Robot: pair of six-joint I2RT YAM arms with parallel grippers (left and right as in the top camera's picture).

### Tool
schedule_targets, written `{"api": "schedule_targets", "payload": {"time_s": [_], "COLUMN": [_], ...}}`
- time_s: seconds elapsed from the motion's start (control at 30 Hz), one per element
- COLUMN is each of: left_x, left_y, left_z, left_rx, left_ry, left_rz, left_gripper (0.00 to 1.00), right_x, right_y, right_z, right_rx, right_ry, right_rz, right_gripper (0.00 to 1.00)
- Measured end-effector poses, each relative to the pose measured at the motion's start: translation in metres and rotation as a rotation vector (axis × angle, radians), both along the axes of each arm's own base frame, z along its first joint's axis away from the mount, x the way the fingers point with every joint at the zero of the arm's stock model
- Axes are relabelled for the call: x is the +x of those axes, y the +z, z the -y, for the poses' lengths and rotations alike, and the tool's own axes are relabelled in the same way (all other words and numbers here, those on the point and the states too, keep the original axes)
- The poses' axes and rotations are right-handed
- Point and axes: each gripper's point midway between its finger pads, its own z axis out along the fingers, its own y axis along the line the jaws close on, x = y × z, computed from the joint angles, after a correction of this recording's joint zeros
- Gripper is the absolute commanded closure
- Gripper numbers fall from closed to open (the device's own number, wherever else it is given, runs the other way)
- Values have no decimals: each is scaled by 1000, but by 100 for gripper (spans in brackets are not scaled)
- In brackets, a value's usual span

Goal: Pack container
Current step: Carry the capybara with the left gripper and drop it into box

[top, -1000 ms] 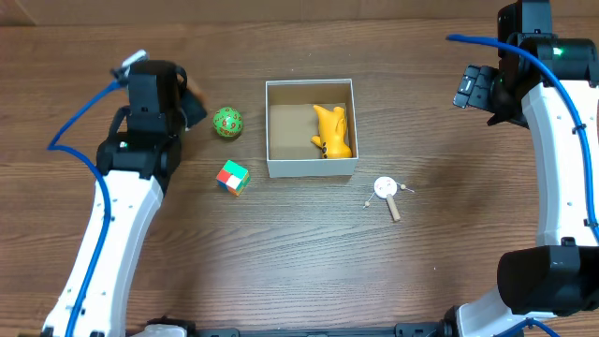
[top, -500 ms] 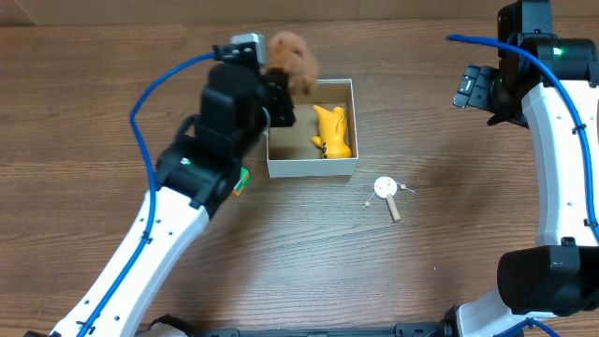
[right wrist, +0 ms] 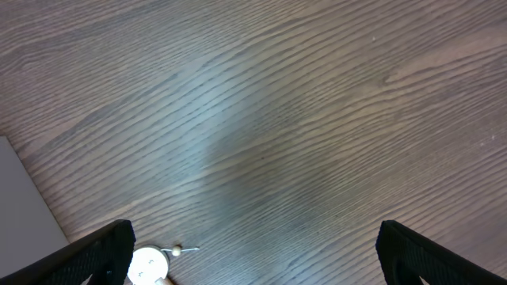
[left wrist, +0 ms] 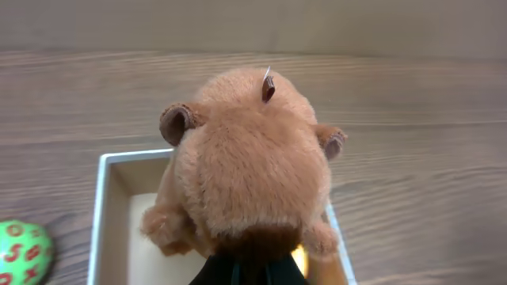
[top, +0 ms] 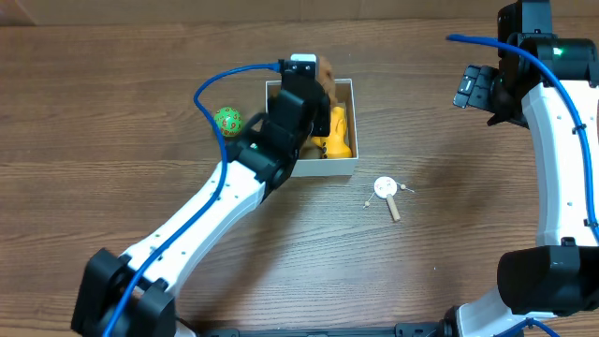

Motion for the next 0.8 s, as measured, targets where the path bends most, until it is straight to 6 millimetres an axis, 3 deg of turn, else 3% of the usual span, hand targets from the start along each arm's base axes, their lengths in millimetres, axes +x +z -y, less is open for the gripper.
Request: {"api": "schedule_targets", "payload": {"time_s": [0.2,0.57,0.8], "left_x": [7,16,27], "left_y": [-15,-61,-79], "left_z": [-10,-17,-37], "left_rx": [58,146,140], "left_ry": [59,107,170], "left_rz": [-4,-67,-104], "left_gripper": [96,93,89], "right_x": [0,0,0], "right_y": [0,0,0], "right_z": [0,0,0], "right_rx": [0,0,0], "right_ry": [0,0,0], "right_rz": [0,0,0], "right_gripper": [0,0,0]}}
